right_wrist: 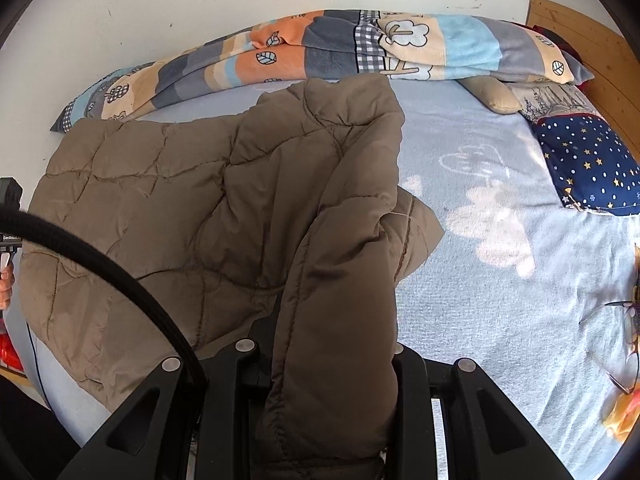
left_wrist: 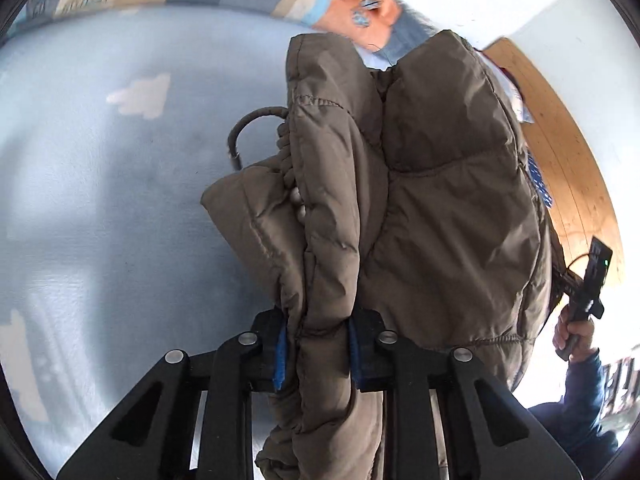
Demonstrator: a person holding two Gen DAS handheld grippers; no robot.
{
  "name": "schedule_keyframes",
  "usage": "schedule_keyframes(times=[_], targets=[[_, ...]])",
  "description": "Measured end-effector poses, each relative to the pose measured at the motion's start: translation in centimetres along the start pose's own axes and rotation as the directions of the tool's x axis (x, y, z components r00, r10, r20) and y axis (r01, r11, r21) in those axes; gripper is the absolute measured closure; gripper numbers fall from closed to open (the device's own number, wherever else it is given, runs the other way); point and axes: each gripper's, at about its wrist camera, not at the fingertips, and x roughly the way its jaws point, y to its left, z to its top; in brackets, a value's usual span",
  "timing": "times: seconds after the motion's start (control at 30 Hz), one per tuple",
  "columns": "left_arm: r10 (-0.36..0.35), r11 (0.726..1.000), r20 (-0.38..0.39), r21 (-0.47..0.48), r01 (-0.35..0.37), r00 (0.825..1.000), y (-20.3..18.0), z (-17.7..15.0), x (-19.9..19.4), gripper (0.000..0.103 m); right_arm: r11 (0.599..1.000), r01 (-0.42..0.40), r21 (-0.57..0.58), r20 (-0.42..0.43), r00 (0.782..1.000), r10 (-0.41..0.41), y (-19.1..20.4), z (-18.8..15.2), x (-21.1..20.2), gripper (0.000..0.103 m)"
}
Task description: Fold large clothes
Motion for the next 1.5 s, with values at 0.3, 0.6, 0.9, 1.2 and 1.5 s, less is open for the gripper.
schedule_keyframes(times=[0.3, 0.6, 0.9, 1.2, 1.5], targets=[[-0.008, 1.000, 0.060, 0.017, 0.007, 0.998, -1.9, -4.6, -4.7, 0.080, 0.996, -0.079, -0.045, 0.059, 0.995, 0.082, 2.5, -2.2, -5.4, 0.074], [0.206, 0.957, -0.113, -0.184, -0.224, 0.972, 5.9, -6.4, -1.1, 0.047, 0.993, -0.006, 0.118, -0.142, 0.990, 0.023, 0.1, -4.9, -0.2, 0.052], [0.483, 0.874, 0.279, -0.089, -0.478, 0.830, -1.7, -6.5, -7.3, 0.046, 0.977, 0.077, 0.201, 0.059, 0.994, -0.091, -0.4, -4.5, -7.7, 0.043], [0.544, 0.679, 0.337, 0.361, -0.640, 0.768, -15.0, -11.6, 4.2, 0.046, 0.995, 0.024, -0.093, 0.058, 0.998, -0.019, 12.1, -5.6, -5.3, 0.054], [0.522, 0.792, 0.164, 0.271, -0.547, 0.837, -9.9, -11.1, 8.8, 0.042, 0.977, 0.085, -0.196, -0.110, 0.988, -0.108, 13.5, -6.2, 4.9, 0.051]])
